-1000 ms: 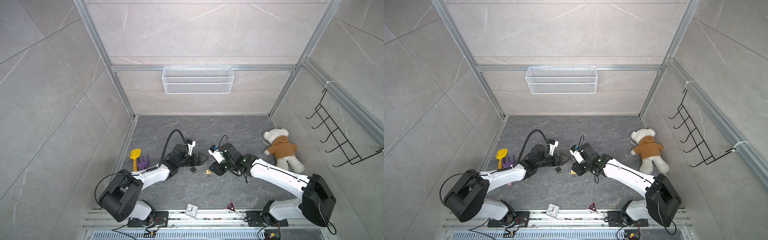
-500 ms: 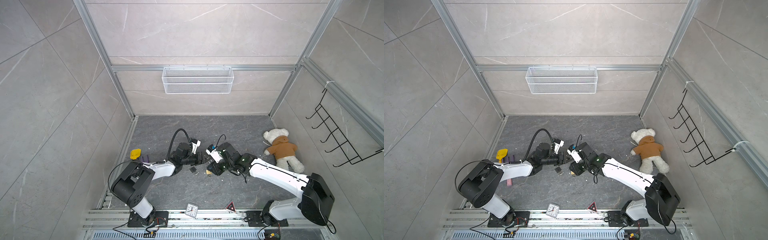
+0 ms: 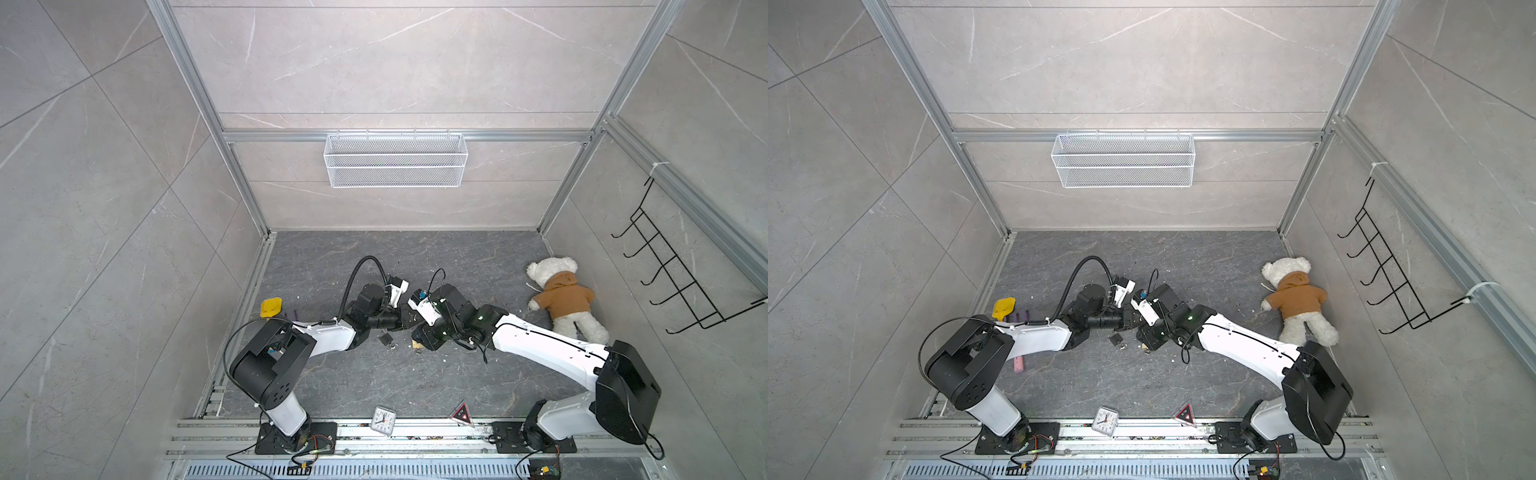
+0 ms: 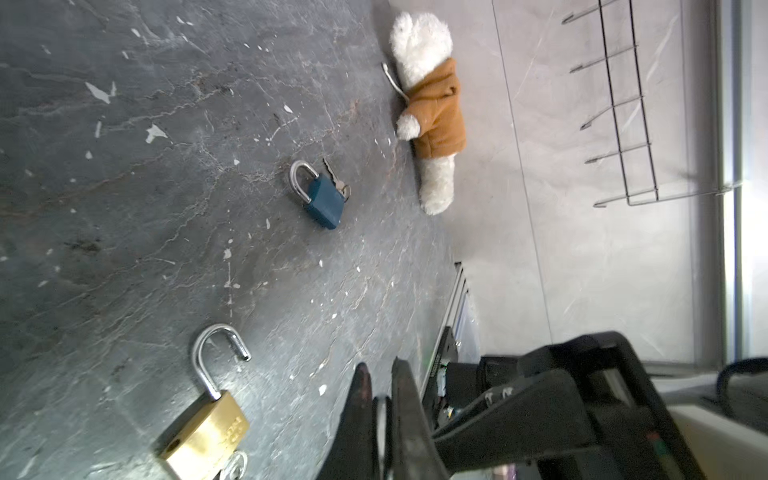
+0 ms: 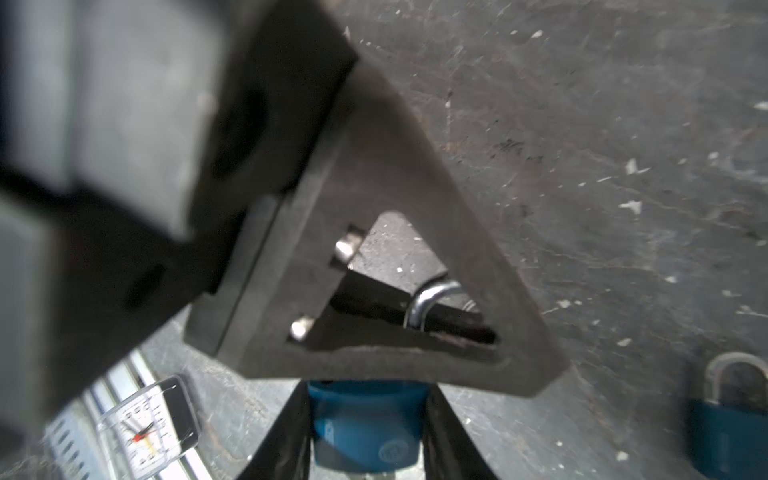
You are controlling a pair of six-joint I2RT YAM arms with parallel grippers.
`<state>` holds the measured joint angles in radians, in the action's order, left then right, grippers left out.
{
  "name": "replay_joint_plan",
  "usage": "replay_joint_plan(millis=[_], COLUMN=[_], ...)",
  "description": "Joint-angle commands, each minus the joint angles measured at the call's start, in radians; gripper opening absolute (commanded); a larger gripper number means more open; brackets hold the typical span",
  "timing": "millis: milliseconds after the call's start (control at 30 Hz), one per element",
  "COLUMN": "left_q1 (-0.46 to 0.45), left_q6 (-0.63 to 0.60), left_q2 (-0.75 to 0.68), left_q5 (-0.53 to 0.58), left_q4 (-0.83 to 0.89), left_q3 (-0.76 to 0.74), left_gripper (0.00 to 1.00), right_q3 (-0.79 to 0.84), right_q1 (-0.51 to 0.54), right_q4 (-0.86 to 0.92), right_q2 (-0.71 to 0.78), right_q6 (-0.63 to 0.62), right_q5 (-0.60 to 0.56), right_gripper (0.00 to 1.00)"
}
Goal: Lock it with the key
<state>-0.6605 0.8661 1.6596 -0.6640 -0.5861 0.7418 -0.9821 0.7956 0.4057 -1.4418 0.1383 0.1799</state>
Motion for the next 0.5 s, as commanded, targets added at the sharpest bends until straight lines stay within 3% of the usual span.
replay_joint_plan(millis=[0,100,267,367,467], left_q1=[0.002,0.002,0.002,0.002,0.004], left_q6=[-0.012,0.0,0.034,0.063,0.109], left_q2=[-0.001,-0.011,-0.075,-0.143,-0.237], left_q5=[-0.005,-0.003,0.04,0.122,0.232], left_q4=[-0.009,-0.019,-0.035,-0.038,-0.048], left_q3=[0.016,0.01,-0.008,-0.022,-0.048], left_gripper=[0.0,0.0,0.0,0.0,0.0], right_q3=[-0.017,-0.005,0.005,0.006,0.031], right_q1=[0.004,0.004,0.002,-0.015,-0.058], right_q4=[-0.054,-0.089,-0.144,-0.161,-0.202], right_q2=[0.011,0.018,0.04,0.077,0.149], right_q6=[0.023,0.048,0.081,0.089,0.099], right_q5=[-0.016,-0.03,-0.019,-0.003,0.035], right_gripper=[0.27,0.3,0.5,0.61,0.62])
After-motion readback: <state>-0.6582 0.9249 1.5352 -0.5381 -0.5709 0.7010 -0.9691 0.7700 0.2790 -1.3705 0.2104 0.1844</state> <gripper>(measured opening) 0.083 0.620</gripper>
